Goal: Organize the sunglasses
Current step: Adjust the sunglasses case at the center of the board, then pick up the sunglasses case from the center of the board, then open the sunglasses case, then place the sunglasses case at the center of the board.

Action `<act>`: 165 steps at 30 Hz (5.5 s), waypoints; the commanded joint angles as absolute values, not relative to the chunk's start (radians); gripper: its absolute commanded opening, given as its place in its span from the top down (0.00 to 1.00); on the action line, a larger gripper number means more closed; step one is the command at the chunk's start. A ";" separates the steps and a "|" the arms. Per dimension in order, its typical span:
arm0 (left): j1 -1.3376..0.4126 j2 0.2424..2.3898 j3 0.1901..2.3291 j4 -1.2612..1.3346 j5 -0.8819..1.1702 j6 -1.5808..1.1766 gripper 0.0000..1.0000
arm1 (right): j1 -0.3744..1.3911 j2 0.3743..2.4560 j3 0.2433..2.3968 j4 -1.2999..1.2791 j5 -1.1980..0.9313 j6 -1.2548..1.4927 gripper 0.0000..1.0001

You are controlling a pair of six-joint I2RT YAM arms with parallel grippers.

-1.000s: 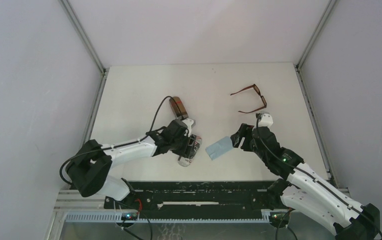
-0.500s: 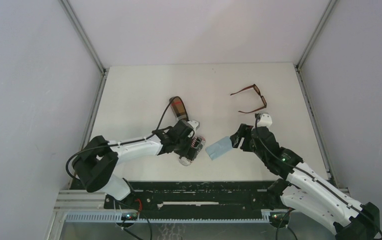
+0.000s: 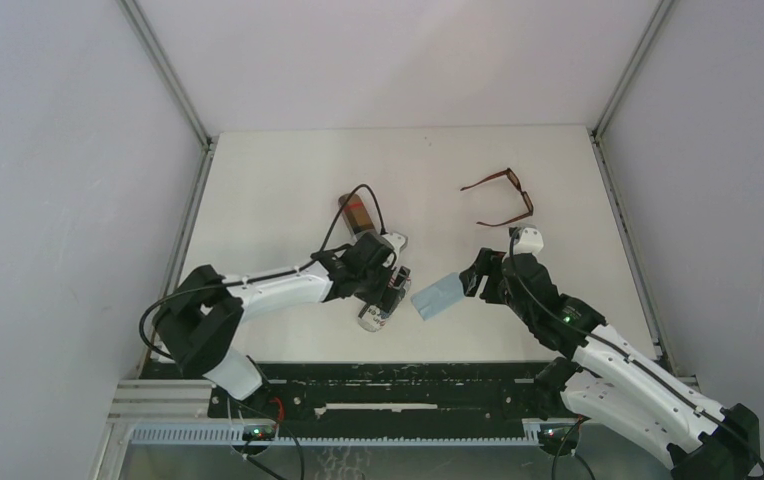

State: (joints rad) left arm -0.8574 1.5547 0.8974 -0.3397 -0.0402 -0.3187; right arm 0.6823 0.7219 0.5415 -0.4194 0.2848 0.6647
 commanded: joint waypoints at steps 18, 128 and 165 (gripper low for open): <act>-0.862 1.583 0.957 -0.327 0.009 -0.284 0.47 | 0.689 0.718 0.545 -0.392 0.281 0.642 0.32; -0.911 0.965 0.977 -0.504 -0.426 -0.216 1.00 | 0.982 0.620 0.789 -0.288 0.441 0.426 0.21; -1.045 1.710 1.092 -0.679 -0.854 -0.394 0.00 | 0.956 0.514 0.704 -0.477 0.515 0.537 0.22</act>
State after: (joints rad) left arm -1.0382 1.7214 1.0554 -0.7101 -0.8631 -0.3721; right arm 0.9665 0.5152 0.6991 -0.4847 0.5182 0.5201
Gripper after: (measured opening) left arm 0.982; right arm 0.785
